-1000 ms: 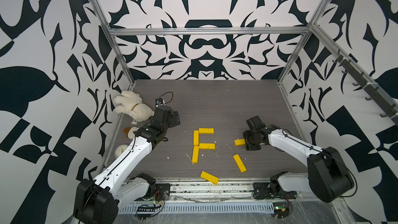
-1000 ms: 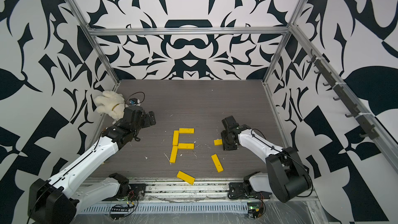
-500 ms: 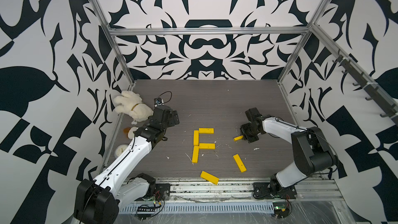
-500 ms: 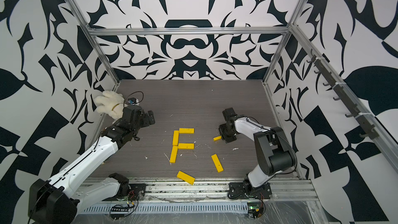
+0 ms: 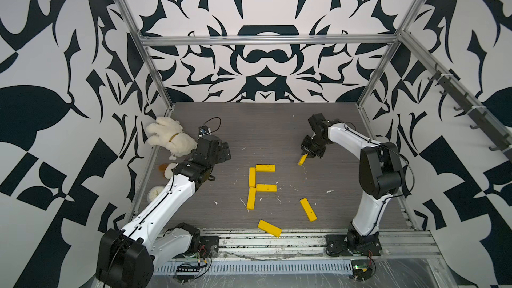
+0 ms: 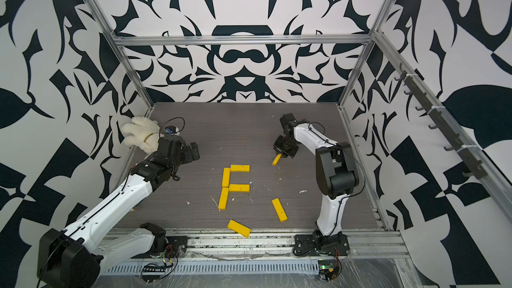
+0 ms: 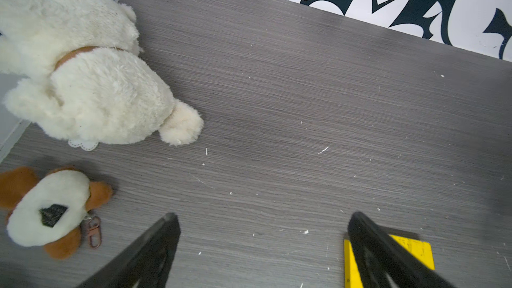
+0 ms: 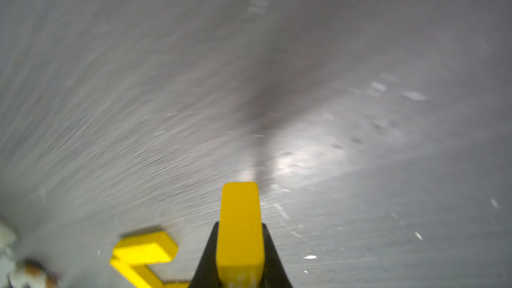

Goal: Assemble the number 8 with building blocks
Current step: Pick up the building block from the center of the board, then place the building block at the center of the board, then assemble the building block at the center of the board.

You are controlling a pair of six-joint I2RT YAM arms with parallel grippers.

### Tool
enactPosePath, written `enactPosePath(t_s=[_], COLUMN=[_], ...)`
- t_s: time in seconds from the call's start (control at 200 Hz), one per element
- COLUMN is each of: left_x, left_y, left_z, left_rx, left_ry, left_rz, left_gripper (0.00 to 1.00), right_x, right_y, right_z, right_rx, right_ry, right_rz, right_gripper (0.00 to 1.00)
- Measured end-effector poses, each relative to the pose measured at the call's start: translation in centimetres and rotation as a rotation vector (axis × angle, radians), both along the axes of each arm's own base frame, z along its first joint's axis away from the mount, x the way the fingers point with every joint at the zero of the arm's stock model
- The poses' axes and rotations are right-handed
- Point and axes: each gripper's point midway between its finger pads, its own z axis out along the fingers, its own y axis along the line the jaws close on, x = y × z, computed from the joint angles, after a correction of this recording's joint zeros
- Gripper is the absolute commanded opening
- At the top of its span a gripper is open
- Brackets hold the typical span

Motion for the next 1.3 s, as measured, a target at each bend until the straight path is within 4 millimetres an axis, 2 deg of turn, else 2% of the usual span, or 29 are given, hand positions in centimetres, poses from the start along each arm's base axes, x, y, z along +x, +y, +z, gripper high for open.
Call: enactPosePath(t_s=[0.07,0.15,0.275,0.36,0.455,0.52,0.56,0.705,0.94,1.09,1.3], left_x=[0.0,0.0,0.0,0.0,0.1,0.1,0.1,0.1,-0.1,-0.2,-0.2], left_y=[0.0,-0.1,-0.2,-0.3,-0.4,-0.4,-0.4,-0.4,-0.4,-0.4,-0.5], left_z=[0.0,-0.1,-0.2,-0.3,-0.5,-0.5,-0.5,-0.3,0.2,0.3,0.3], left_rx=[-0.001,-0.001,-0.006,-0.009,-0.008,-0.009,-0.009,-0.012,-0.020,-0.023,-0.027], left_ry=[0.002,0.004,0.007,0.011,0.019,0.020,0.020,0.014,0.003,0.000,0.002], left_rz=[-0.001,-0.003,-0.006,-0.010,-0.012,-0.014,-0.013,-0.014,-0.017,-0.019,-0.021], left_gripper=[0.99,0.99,0.99,0.99,0.99,0.99,1.00,0.99,0.99,1.00,0.99], right_x=[0.4,-0.2,-3.2,-5.6,-7.5,-8.8,-9.6,-10.7,-10.5,-10.5,-11.0], right_y=[2.3,5.0,8.0,8.8,9.0,8.7,8.4,8.0,6.5,5.0,4.3], right_z=[0.7,0.7,-0.6,-1.8,-3.0,-3.8,-4.1,-4.3,-4.2,-3.8,-2.9], right_rx=[0.044,0.101,0.212,0.259,0.272,0.275,0.276,0.285,0.190,0.026,-0.167], right_ry=[-0.023,-0.030,0.008,0.055,0.096,0.117,0.131,0.144,0.111,0.104,0.090], right_rz=[0.136,0.284,0.439,0.500,0.535,0.535,0.531,0.529,0.558,0.626,0.664], right_gripper=[0.04,0.04,0.05,0.09,0.16,0.34,0.42,0.51,0.54,0.54,0.51])
